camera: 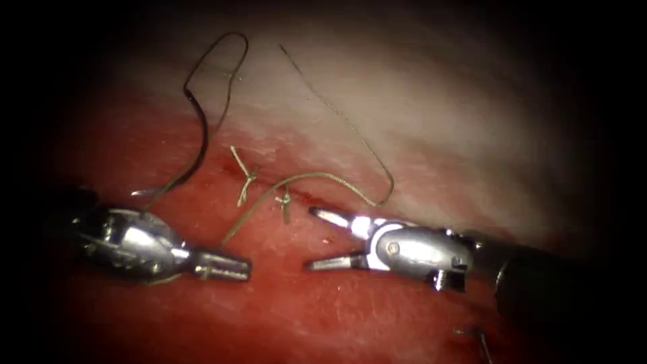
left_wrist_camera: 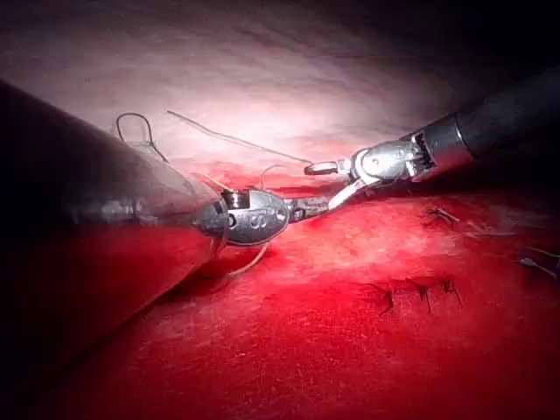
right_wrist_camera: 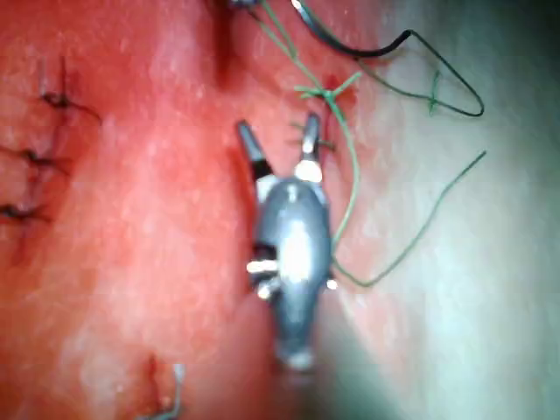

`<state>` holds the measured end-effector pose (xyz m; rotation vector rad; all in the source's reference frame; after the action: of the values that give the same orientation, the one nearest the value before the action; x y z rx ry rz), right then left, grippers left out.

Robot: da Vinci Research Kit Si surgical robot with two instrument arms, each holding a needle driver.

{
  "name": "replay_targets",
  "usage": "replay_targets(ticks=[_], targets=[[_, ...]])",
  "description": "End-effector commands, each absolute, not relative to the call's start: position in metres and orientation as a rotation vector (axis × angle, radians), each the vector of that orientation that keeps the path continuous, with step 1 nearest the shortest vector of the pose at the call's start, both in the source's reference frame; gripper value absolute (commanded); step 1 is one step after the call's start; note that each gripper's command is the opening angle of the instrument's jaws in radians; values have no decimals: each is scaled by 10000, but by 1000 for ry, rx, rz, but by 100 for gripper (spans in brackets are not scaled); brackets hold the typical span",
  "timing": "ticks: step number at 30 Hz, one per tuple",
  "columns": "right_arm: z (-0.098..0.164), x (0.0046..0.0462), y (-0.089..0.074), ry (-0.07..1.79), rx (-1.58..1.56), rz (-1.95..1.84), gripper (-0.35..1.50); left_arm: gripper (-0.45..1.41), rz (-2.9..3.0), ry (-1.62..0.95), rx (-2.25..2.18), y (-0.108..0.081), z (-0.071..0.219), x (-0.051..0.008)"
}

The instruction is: Wound Closure

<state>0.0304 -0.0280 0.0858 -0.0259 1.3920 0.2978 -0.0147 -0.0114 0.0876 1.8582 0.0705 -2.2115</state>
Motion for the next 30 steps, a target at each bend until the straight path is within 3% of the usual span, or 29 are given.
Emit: replay_targets(ticks=[1,10,23,30], targets=[[861,298,-272,1397,-33,310,133,-45,-2189,111,1892,-113,878,-149],[858,290,-266,1402,-35,329,131,-40,-1974,274,2195,-80,810,-106],[860,294,-265,1401,-27,347,131,-45,-2649,-79,1865,25,914,-4],[861,296,-266,1403,-23,357,129,-45,-2929,-105,1801,50,1030,43]])
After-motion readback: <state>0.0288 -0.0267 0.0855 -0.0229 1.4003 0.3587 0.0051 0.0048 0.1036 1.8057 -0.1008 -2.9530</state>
